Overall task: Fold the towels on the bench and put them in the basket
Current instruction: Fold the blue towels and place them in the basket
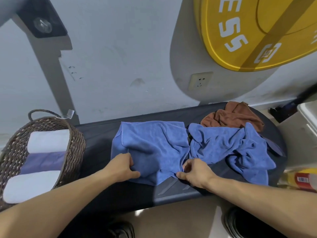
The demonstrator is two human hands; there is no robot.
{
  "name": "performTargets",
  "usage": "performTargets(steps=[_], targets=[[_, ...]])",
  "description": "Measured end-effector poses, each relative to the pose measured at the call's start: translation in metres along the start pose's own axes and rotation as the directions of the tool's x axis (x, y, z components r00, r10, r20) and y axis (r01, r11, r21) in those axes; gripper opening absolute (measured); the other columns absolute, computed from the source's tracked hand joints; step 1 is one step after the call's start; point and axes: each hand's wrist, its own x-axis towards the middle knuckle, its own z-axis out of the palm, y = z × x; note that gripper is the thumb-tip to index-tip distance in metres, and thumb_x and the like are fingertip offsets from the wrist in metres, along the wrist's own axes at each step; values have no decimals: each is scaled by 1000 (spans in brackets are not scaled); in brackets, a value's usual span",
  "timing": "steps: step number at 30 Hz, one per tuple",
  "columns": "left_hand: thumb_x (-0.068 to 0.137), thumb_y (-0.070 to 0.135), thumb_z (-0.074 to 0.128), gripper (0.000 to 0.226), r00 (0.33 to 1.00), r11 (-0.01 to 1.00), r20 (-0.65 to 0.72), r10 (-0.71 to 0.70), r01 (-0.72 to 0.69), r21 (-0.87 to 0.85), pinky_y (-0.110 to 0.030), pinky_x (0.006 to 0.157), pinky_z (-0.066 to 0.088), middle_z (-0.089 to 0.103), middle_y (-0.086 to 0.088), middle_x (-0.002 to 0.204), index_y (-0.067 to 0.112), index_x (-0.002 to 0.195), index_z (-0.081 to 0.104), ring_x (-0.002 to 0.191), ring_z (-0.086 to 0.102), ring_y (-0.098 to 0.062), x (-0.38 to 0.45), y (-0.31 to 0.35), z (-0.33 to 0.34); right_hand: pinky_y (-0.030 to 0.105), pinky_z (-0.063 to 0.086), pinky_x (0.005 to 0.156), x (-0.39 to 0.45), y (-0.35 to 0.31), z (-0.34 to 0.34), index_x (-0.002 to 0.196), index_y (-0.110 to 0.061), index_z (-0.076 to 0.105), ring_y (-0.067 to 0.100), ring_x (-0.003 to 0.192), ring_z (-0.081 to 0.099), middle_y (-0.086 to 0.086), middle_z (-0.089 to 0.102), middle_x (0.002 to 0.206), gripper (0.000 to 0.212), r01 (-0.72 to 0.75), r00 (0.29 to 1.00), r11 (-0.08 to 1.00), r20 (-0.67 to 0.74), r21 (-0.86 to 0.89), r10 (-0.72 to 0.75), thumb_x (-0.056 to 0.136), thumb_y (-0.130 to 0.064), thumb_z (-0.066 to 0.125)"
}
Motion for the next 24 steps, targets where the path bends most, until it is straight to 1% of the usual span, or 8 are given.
performTargets(steps=[3, 7, 10, 13, 15, 18, 21, 24], targets=[[73, 38, 73, 30, 1000, 999, 18, -23, 22, 37, -23, 55, 39, 59, 5, 69, 18, 74, 51, 59, 51, -9, -1, -3, 1, 15, 41, 52, -1, -12, -4, 67, -20, 50, 1, 50, 45, -9, 53, 61, 28, 145, 988, 988, -67, 49, -142, 75, -25, 76], [77, 33, 68, 18, 988, 995, 134, -79, 70, 74, -22, 57, 42, 68, 1, 77, 16, 76, 61, 66, 59, -12, -4, -17, -13, 16, 37, 55, -5, -35, -24, 63, -20, 46, 5, 52, 38, -10, 44, 57, 30, 342, 939, 901, -124, 266, -320, 71, -4, 70], [77, 35, 66, 17, 989, 998, 136, -60, 56, 34, -25, 61, 46, 65, 3, 80, 21, 81, 59, 74, 61, -12, -9, -27, -20, 14, 35, 51, -8, -45, -39, 66, -17, 48, 5, 50, 36, -6, 42, 58, 32, 407, 912, 809, -242, 425, -332, 74, 7, 69], [73, 28, 69, 18, 988, 990, 142, -66, 83, -114, -33, 71, 57, 72, 0, 76, 18, 85, 60, 73, 68, -15, -16, -34, -20, 16, 36, 44, -11, -47, -51, 72, -13, 55, 4, 42, 38, -7, 47, 51, 26, 395, 919, 772, -219, 498, -328, 81, 2, 73], [76, 16, 69, 16, 983, 964, 162, -82, 119, -236, -33, 71, 60, 75, -3, 72, 14, 90, 61, 69, 72, -14, -22, -36, -16, 18, 36, 43, -16, -41, -56, 77, -11, 58, 5, 39, 38, -6, 49, 50, 19, 357, 933, 808, -133, 468, -335, 84, -4, 75], [79, 4, 68, 15, 983, 934, 162, -84, 134, -331, -31, 67, 60, 75, -7, 72, 8, 91, 60, 71, 74, -20, -30, -37, -10, 22, 43, 55, -23, -30, -57, 83, -9, 61, 9, 50, 45, -3, 50, 56, 12, 295, 949, 889, -2, 349, -314, 86, -6, 73], [75, 2, 70, 16, 974, 940, 215, -66, 133, -314, -35, 68, 60, 75, -11, 73, 7, 85, 59, 73, 74, -27, -37, -38, -4, 30, 52, 61, -27, -20, -59, 93, -5, 63, 18, 62, 51, 7, 54, 69, 8, 160, 961, 963, 188, 217, -202, 88, -6, 69], [71, 1, 70, 17, 951, 951, 304, -58, 145, -272, -27, 60, 56, 75, -9, 71, 10, 80, 60, 65, 73, -19, -44, -37, 1, 25, 52, 58, -31, -8, -63, 104, -13, 61, 16, 64, 51, 6, 54, 82, 19, 106, 940, 993, 331, -51, -83, 87, -12, 70]])
